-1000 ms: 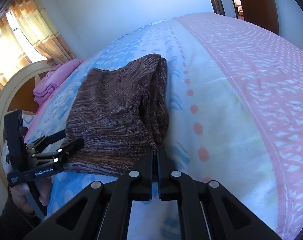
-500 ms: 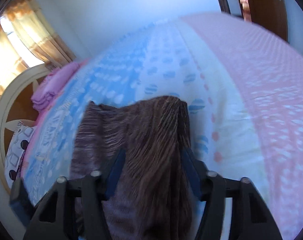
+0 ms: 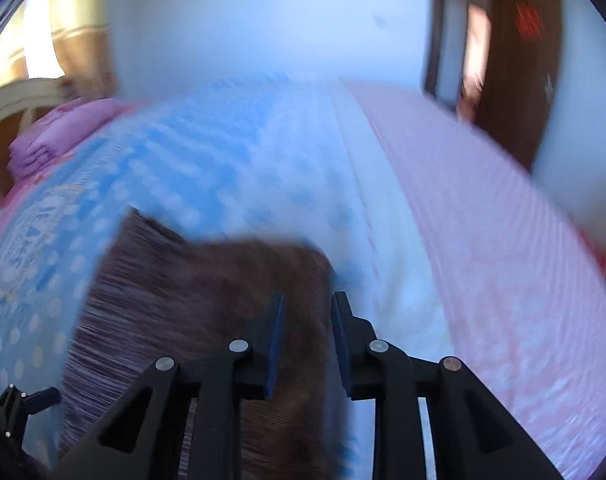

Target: Fold small clothes

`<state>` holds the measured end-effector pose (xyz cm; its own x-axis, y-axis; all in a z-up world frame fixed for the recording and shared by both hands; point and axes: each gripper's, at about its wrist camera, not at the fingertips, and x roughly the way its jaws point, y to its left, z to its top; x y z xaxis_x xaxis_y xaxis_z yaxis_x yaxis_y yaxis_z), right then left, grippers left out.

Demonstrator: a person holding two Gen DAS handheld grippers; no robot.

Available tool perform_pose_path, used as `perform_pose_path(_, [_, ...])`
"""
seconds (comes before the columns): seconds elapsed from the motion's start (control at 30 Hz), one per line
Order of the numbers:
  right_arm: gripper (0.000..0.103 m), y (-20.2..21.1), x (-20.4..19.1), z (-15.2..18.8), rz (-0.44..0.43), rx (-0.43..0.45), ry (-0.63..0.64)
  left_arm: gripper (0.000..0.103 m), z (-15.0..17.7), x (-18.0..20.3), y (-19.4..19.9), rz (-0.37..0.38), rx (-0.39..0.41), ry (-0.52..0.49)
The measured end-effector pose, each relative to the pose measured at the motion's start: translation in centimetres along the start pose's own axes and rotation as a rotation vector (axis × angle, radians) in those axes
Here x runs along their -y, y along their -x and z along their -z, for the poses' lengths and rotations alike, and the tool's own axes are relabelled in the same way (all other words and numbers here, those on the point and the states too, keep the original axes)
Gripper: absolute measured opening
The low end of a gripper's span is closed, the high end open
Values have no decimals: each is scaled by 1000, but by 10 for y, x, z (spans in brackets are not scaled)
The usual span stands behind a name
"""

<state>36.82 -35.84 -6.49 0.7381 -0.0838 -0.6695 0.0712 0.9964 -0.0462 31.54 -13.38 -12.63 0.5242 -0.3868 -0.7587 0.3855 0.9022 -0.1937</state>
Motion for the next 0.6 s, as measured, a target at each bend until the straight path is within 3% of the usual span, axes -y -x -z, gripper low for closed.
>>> perform_pose_path(0.07, [25,11,-32,-12,-126,39,96,103,1,-8,2,24,8,42])
perform_pose_path(0.2, [25,1,-93,-19,-299,5,247,103,2,-12,3,44,17,65])
perform_pose_path(0.3, [25,-34,-128,-10,-334,-100,308,103,2,-9,3,35,17,58])
perform_pose_path(0.33, [25,-58,-138,-1,-328,-182,323,103,2,-9,3,37,16,60])
perform_pose_path(0.47, [28,-73,-140,6,-337,-171,298,103,3,-11,4,49,18,72])
perform_pose_path(0.6, [29,-56,-109,0,-430,-118,224,103,2,-13,3,53,20,75])
